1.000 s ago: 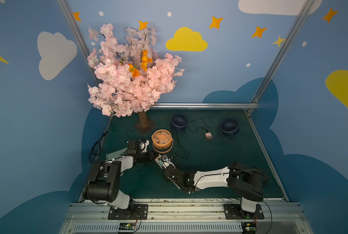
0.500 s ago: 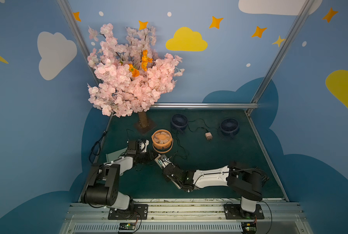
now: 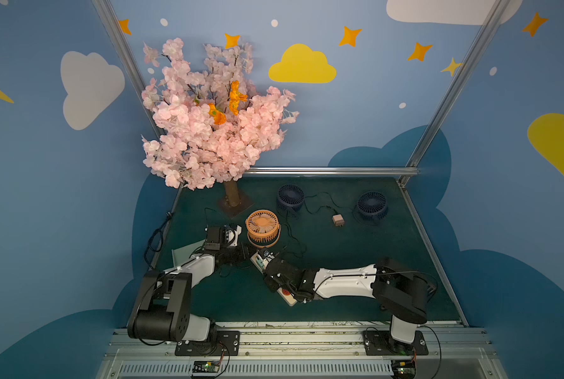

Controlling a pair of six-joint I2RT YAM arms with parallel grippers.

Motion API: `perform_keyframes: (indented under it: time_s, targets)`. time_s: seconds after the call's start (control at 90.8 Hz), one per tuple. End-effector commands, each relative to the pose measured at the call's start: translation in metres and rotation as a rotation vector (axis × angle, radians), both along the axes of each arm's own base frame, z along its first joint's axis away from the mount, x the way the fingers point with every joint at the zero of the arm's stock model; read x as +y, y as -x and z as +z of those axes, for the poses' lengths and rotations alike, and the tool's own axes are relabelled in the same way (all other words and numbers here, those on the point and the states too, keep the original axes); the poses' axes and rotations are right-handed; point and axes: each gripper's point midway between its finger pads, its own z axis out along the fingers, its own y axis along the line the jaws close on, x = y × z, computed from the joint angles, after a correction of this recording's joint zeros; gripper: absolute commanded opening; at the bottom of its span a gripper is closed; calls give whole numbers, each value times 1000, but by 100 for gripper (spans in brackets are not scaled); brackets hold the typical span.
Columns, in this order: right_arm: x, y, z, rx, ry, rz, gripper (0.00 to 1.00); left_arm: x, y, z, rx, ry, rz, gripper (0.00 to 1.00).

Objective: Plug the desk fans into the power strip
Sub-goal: Insert the plug into the socket, then pick up the plug from the center of the board.

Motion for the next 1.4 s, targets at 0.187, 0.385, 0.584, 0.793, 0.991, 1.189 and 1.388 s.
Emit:
perform_keyframes:
  time_s: [0.187,0.385,0.584,0.793,0.991,1.189,1.388]
  targets:
    - [-64,48,-10,153,323,111,86,0,11,19,-39,-25,-12,49]
    - [-74,37,77,40,165,67,93,10,15,37,-134,-67,29,59]
    - [-119,19,135,-46,14,-103,93,13,28,70,-270,-88,29,69]
    - [-180,-36,181,-173,-120,-334,93,-5,50,131,-444,-74,-55,75]
    - [-244,-109,155,-16,-17,-531,91,-24,74,163,-514,-78,-217,76]
    - [-277,-179,104,209,84,-609,77,-42,90,168,-563,-45,-351,76]
    - [-282,-242,61,327,266,-543,65,-51,97,169,-581,-37,-396,76]
